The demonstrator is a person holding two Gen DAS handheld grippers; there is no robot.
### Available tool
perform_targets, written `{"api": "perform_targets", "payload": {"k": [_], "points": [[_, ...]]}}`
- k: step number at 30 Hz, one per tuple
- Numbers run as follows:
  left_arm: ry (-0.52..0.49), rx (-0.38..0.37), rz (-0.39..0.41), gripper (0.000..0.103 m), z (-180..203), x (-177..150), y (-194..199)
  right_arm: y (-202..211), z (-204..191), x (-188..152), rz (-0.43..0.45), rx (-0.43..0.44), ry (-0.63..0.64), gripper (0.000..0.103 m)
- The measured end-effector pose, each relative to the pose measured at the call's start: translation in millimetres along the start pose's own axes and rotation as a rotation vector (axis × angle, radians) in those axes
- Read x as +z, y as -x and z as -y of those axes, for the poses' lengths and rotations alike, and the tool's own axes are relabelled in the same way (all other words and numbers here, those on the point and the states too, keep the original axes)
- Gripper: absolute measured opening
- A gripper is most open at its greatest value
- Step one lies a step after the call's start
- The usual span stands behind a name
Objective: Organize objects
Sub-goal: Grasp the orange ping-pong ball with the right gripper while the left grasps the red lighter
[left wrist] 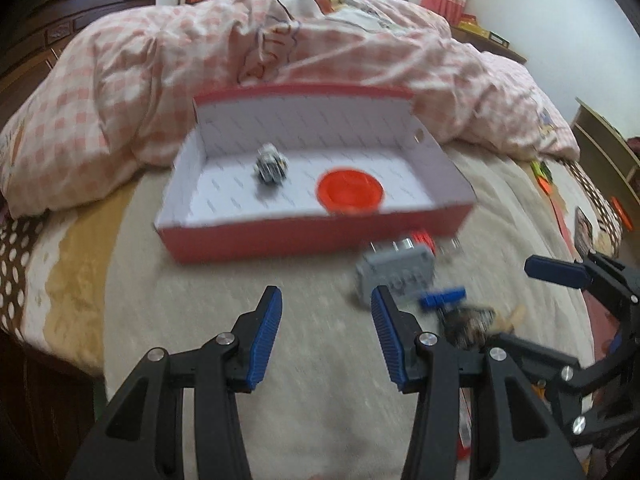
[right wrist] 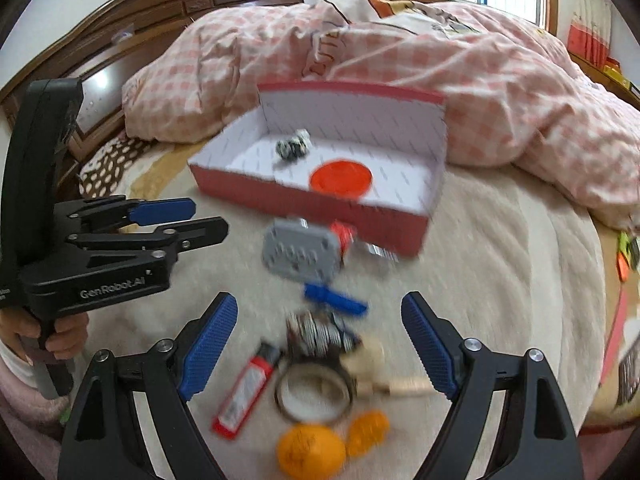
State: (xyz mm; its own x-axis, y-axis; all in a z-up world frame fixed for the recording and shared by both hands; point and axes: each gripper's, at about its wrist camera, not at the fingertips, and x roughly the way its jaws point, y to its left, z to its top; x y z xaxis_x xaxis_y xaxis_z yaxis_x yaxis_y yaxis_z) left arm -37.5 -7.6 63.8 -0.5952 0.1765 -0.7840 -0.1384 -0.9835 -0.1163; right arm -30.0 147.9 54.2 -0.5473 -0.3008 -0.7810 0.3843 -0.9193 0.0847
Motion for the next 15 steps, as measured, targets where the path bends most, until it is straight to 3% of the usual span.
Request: {"api": "perform_targets", "payload": {"k": [12,15], "points": [[-0.055,-0.102,-0.077,0.047,27.1,-55.8,-1.0,26.7,-3.9,-67.3,-0.045,-0.034,0.015,0.085],[-0.072,-0.138,-0.08,0.047,32.9,-62.2,5.0,27.9,-8.0,-77.1,-0.052,-0.053,0.035,0.072]]}}
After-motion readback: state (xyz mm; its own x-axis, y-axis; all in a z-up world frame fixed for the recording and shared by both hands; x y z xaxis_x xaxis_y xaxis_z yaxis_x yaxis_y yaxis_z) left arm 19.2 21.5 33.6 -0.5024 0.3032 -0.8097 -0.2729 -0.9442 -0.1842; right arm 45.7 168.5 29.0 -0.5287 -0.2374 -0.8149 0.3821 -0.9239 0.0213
